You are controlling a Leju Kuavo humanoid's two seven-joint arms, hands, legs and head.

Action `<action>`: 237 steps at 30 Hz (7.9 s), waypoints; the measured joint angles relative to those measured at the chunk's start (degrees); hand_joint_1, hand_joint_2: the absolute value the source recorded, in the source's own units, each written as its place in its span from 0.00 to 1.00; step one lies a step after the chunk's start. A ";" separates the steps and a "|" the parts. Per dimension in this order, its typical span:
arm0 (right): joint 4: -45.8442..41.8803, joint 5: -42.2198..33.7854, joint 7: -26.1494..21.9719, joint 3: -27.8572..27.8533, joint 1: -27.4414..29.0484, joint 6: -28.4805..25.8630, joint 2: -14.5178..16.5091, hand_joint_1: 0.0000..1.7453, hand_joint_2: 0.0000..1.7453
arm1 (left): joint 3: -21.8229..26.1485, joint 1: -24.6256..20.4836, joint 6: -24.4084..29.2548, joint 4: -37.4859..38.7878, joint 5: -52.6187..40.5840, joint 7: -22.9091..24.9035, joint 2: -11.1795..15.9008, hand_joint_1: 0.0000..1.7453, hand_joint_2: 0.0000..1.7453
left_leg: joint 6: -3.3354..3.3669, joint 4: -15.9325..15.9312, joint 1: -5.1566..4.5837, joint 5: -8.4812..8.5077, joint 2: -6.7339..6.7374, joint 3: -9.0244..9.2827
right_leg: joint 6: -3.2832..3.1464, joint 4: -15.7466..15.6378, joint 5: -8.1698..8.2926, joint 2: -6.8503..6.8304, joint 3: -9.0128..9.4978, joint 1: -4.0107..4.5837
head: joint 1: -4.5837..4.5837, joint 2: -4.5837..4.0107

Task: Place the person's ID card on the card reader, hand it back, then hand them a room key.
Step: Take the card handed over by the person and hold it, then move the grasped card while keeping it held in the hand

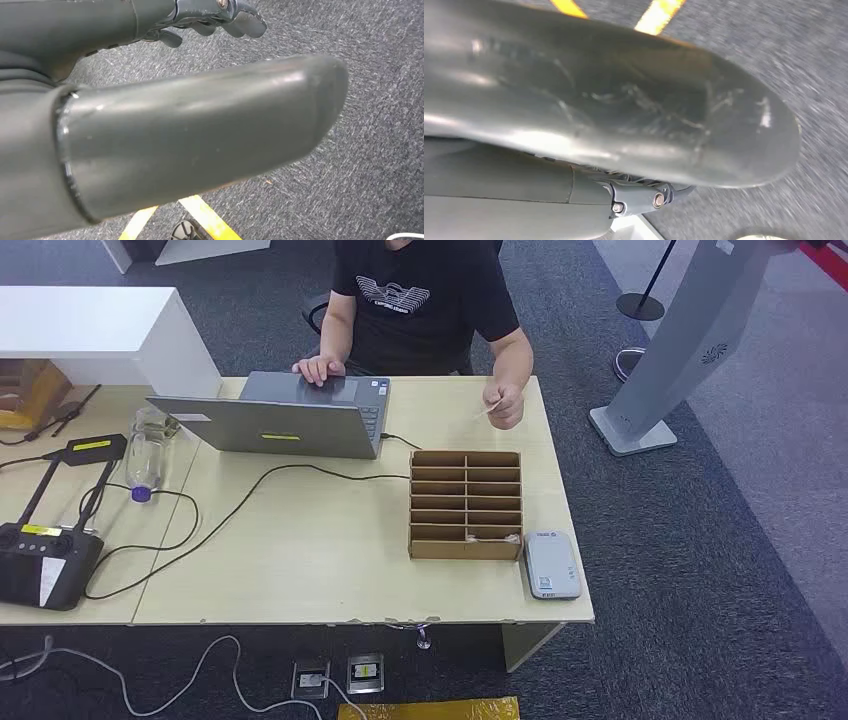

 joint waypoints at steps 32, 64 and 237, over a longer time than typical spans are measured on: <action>-47.89 -29.03 12.79 15.17 4.72 -4.03 9.74 0.00 0.00 | 0.02 -0.04 0.03 -0.07 1.66 -0.02 1.22 0.00 0.00 | 0.10 0.00 -0.22 -0.10 0.03 0.05 | 0.04 -0.02 0.01 0.01 0.04 -0.21 | -0.02 0.00; -96.10 -25.11 22.33 39.50 19.54 -3.97 -7.98 0.00 1.00 | 0.07 -0.10 -0.03 -0.11 -1.71 1.04 2.83 0.00 0.00 | 0.40 0.00 -0.43 -0.16 -0.01 0.05 | 0.26 -0.02 -0.05 -0.04 0.06 -0.42 | -0.02 0.00; -82.14 -48.07 23.38 141.61 -18.19 36.56 -49.76 1.00 1.00 | 1.89 0.24 -1.71 -0.77 -4.80 -6.55 -1.21 0.00 0.00 | 0.69 0.06 -0.52 0.52 -0.46 -0.78 | 0.73 -0.19 0.49 -0.37 -0.50 -0.53 | -0.55 0.00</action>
